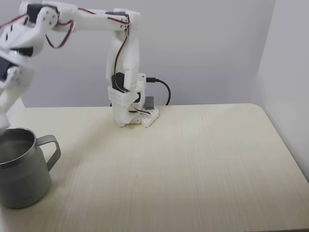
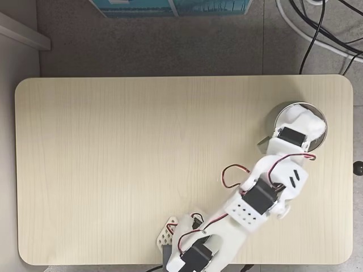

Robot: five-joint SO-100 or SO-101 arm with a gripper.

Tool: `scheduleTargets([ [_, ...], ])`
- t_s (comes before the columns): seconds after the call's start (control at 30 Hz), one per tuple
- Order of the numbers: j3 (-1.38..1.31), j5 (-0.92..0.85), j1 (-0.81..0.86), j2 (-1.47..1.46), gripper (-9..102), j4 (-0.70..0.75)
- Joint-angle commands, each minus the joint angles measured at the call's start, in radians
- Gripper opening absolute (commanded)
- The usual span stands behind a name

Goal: Grasp a dressing and put it in the cup.

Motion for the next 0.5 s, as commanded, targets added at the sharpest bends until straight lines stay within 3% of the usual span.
scheduleTargets([
  [0.0, -0.086, -0.029, 0.014, -0.018, 0, -0.071],
  [0.3, -0.153, -0.054, 0.029, -0.017, 0, -0.127],
  [0.47, -0.190, -0.058, 0.031, -0.051, 19, -0.123],
])
